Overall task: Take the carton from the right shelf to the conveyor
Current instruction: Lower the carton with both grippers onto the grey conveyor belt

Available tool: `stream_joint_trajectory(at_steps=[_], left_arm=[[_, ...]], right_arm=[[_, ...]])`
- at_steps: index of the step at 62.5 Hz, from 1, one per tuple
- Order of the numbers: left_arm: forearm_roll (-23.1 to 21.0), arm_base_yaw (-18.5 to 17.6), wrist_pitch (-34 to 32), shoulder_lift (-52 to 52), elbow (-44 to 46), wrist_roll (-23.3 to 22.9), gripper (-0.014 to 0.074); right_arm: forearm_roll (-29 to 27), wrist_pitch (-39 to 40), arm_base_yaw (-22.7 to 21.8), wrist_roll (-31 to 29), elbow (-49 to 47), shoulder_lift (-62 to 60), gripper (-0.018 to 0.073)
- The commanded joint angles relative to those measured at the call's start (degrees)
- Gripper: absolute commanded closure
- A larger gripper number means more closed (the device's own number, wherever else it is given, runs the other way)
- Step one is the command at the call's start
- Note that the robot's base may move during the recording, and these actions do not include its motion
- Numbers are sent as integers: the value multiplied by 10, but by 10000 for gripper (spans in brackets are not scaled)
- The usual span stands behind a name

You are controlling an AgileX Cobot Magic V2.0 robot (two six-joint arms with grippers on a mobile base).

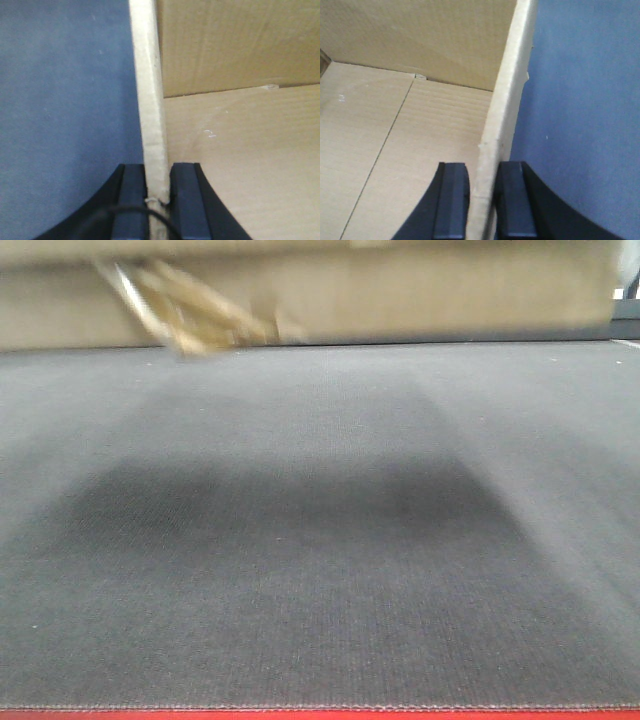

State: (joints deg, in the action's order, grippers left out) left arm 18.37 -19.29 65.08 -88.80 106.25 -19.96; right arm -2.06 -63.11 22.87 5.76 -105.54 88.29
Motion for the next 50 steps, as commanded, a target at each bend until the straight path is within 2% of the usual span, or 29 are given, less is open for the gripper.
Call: stream_joint_trajectory(at_steps=[1, 21, 24, 27, 32, 39, 42, 45, 50], left_arm=[[11, 13, -23, -31, 1, 7, 613], [19, 14, -32, -131, 1, 7, 613], [20, 14, -32, -142, 1, 7, 608], [23, 14, -32, -149, 1, 7, 576], [30, 14, -32, -153, 1, 7, 482], [42, 14, -32, -153, 1, 7, 241], [43, 14, -31, -153, 1, 7, 99], [43, 14, -26, -151, 1, 7, -26], [43, 14, -13, -144, 1, 7, 12]], right_arm=[[7, 25, -17, -2, -3, 27, 628], [12, 37, -24, -2, -3, 125, 624], [12, 38, -24, -2, -3, 134, 598], [12, 39, -24, -2, -3, 139, 526], [12, 39, -24, -2, -3, 143, 375], [12, 37, -24, -2, -3, 143, 90], [12, 36, -24, -2, -3, 140, -20], [12, 35, -24, -2, -3, 137, -11], [12, 35, -24, -2, -3, 128, -9]])
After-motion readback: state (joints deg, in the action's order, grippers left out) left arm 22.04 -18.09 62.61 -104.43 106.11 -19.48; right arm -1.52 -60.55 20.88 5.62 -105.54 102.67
